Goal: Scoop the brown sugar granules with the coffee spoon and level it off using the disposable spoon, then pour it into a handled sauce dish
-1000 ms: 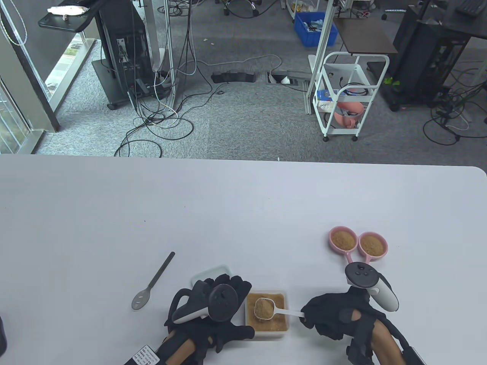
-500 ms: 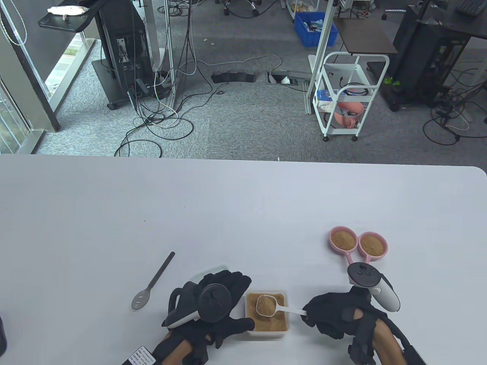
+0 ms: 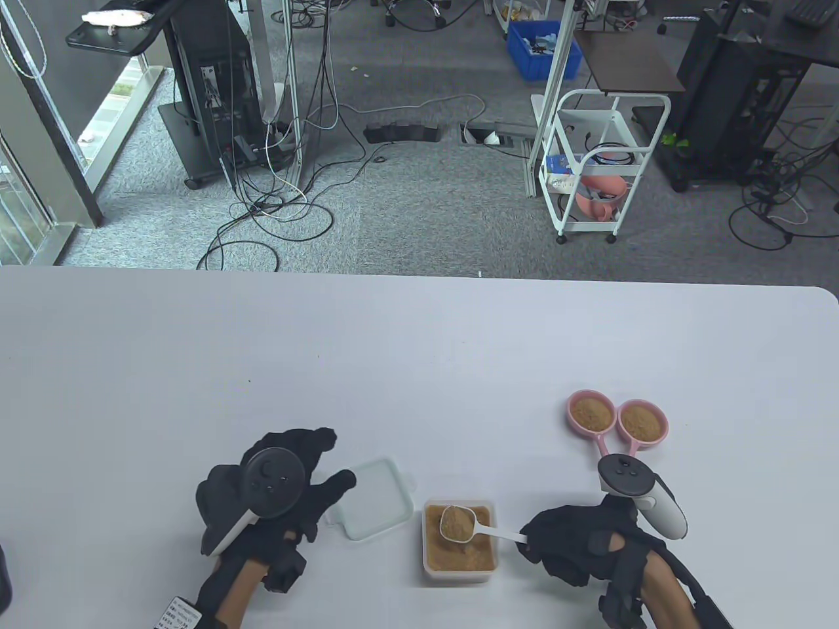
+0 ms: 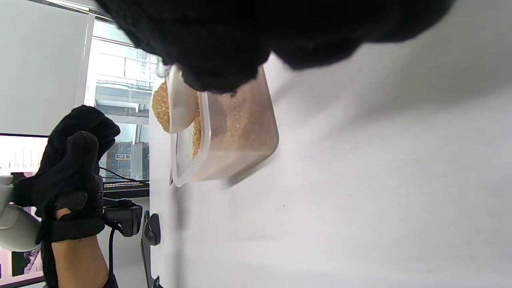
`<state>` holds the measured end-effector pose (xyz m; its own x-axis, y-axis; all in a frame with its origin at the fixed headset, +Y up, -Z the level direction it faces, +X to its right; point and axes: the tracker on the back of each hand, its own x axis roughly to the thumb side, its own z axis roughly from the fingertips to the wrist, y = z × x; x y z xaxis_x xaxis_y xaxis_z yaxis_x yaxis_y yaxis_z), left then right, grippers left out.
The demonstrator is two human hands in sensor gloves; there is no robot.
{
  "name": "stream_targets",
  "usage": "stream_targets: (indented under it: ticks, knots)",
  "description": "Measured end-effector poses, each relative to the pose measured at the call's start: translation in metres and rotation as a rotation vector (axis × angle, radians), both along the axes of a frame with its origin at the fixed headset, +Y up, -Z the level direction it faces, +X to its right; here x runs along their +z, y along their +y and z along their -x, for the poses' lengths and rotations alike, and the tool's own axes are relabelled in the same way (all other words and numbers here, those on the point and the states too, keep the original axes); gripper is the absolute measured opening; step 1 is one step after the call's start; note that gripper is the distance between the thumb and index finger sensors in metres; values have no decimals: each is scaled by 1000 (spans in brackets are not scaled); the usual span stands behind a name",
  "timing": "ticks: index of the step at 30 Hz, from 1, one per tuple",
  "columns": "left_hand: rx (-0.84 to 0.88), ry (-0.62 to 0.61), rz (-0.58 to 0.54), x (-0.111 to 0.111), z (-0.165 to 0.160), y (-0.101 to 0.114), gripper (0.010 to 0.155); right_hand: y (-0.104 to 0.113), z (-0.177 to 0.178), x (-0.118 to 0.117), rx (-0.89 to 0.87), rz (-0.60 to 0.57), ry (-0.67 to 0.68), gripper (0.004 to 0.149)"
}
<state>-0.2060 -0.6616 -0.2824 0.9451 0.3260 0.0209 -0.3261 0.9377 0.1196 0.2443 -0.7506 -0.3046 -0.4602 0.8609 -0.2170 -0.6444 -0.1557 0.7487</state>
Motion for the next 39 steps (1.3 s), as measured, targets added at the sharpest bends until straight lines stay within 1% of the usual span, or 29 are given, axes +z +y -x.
stream_targets:
  ticks: [4, 5, 7, 8, 9, 12, 18, 25, 34, 39]
  knots:
    - [-77, 127, 65, -9, 23, -10, 66, 0, 1, 0, -15, -3, -5, 43]
    - [-108, 156, 74, -12, 27, -12, 65, 0, 1, 0, -18, -5, -8, 43]
    - [-183, 211, 129, -17, 35, -20, 63, 0, 1, 0, -30, -10, -19, 43]
    - [-198, 226, 143, -19, 37, -23, 62, 1, 0, 0, -32, -13, -23, 43]
    - [-219, 242, 181, -21, 40, -27, 61, 1, 0, 0, -34, -14, -23, 43]
    - [-236, 250, 257, -27, 46, -39, 57, 2, -1, 0, -38, -14, -27, 43]
    - [-325, 294, 346, -32, 48, -57, 58, 2, -1, 0, -33, -19, -31, 43]
    - [-341, 295, 385, -36, 45, -68, 57, 2, -2, 0, -29, -23, -30, 43]
    - [-347, 302, 377, -38, 41, -71, 49, 1, -3, 0, -20, -22, -33, 43]
    - [-295, 306, 392, -38, 43, -72, 48, 2, -3, -1, -20, -22, -35, 43]
